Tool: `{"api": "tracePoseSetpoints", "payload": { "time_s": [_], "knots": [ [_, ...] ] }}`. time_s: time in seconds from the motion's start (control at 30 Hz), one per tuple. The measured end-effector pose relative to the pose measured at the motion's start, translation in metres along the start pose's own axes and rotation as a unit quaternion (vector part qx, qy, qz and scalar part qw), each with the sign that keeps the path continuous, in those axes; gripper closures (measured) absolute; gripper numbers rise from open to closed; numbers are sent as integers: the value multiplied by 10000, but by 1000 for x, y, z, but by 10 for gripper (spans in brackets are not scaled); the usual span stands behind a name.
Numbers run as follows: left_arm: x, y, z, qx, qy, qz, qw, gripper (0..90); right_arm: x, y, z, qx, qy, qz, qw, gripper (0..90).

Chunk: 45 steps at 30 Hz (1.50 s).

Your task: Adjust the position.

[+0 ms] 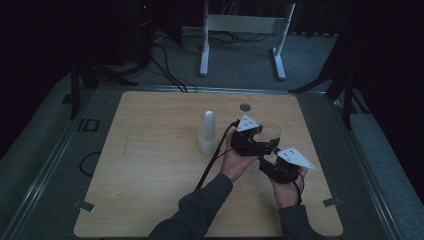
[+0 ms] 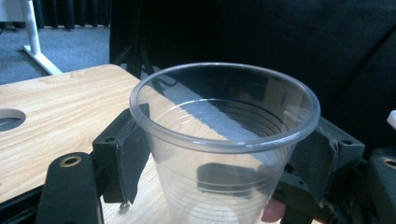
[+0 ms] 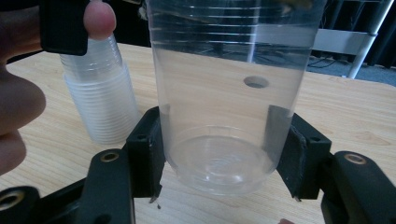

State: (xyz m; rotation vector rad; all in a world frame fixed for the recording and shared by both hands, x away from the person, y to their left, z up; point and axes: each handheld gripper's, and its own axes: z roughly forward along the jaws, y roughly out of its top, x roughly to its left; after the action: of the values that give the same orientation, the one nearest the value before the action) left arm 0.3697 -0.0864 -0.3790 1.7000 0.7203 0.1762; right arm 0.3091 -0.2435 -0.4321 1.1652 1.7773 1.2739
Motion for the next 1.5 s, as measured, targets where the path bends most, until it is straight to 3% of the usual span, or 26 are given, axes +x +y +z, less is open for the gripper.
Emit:
{"api": "tracePoseSetpoints", "payload": {
  "time_s": [0.23,0.43,0.57,0.83,1.5],
  "knots": [
    [0,-1,-1,-46,57,30,10000,248,2,-2,1,32,8,-66,10000,409],
    [0,-1,-2,-60,-33,-32,10000,268,2,-2,0,19,-22,-94,10000,408],
    [-1,-1,-1,-39,-18,32,10000,277,1,-3,0,28,-19,-110,9999,404],
    [-1,-2,-2,-56,51,155,9999,291,-2,-3,-2,41,-17,-47,10000,307],
    [1,-4,-7,-102,506,580,9970,291,-2,-11,-6,100,13,-43,9999,263]
  ]
}}
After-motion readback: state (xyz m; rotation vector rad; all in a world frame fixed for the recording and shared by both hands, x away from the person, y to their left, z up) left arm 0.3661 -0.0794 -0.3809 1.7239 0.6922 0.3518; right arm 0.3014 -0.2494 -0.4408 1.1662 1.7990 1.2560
